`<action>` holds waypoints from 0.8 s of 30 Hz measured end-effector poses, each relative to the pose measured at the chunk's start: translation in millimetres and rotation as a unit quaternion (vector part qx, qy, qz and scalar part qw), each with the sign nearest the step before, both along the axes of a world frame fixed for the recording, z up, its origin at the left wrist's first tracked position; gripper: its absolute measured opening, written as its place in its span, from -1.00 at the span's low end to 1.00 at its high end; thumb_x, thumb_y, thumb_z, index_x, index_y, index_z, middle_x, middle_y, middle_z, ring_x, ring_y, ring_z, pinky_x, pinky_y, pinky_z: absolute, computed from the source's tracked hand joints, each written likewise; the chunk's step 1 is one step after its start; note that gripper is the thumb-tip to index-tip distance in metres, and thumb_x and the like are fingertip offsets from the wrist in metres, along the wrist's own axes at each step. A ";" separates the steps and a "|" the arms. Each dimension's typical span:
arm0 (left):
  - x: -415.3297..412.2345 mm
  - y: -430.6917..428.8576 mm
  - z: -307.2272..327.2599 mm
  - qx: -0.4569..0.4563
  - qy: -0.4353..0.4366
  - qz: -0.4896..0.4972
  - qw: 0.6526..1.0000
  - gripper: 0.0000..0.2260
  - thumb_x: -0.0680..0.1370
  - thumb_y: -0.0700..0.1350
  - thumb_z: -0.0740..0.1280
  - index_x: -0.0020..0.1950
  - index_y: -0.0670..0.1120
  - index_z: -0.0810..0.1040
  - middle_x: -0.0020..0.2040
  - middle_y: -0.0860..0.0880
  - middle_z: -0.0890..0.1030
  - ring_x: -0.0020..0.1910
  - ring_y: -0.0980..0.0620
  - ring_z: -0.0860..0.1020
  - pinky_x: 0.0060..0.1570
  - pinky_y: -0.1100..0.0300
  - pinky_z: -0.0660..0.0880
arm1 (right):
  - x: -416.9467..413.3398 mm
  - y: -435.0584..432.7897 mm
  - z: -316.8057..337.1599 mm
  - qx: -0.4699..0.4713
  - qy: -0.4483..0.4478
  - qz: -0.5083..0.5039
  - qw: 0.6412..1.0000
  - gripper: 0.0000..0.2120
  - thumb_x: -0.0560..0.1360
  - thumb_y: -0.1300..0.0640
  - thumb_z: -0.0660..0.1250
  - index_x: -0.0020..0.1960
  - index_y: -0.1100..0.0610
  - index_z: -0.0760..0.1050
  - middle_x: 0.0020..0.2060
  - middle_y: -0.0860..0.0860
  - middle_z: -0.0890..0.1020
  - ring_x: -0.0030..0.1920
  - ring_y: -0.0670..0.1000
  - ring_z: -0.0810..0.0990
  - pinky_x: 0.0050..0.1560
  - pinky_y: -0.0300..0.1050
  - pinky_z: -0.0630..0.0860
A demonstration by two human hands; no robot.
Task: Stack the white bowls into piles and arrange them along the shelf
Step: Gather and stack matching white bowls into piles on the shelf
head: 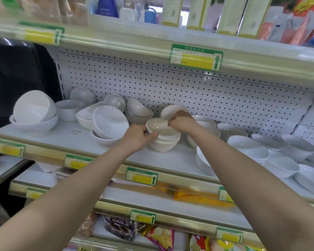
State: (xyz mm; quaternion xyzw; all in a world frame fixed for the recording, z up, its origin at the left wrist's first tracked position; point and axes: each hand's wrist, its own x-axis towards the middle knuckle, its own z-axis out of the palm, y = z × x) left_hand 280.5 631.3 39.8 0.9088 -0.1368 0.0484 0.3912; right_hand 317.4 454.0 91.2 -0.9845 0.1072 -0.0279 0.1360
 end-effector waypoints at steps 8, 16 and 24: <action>3.3 0.6 -5.5 0.029 -0.028 -0.028 0.999 -0.51 0.55 0.12 0.31 0.46 0.06 0.35 0.04 -0.03 0.44 0.18 -0.05 0.45 0.16 0.08 0.43 | -6.6 1.5 -5.9 -0.079 0.024 -0.081 0.993 -0.69 0.51 0.24 0.14 0.24 0.14 0.42 0.27 0.11 0.42 0.36 0.13 0.28 0.18 0.03 0.27; 1.7 2.7 -4.0 0.033 -0.029 -0.044 0.998 -0.59 0.57 0.10 0.30 0.40 0.01 0.44 0.11 -0.03 0.36 0.10 -0.06 0.50 0.22 0.09 0.41 | -6.1 -5.6 -8.0 -0.031 0.011 -0.070 0.997 -0.81 0.52 0.27 0.12 0.10 0.15 0.41 0.08 0.13 0.47 0.21 0.16 0.41 0.18 0.04 0.35; 8.8 -2.2 8.8 0.049 -0.094 -0.004 0.994 -0.62 0.58 0.08 0.30 0.28 -0.14 0.50 0.19 -0.16 0.44 0.22 -0.17 0.45 0.20 0.08 0.40 | 5.9 -30.1 -2.7 -0.047 -0.048 -0.048 0.997 -0.87 0.49 0.25 0.13 -0.21 0.11 0.36 -0.12 0.10 0.45 -0.04 0.12 0.36 -0.04 -0.04 0.28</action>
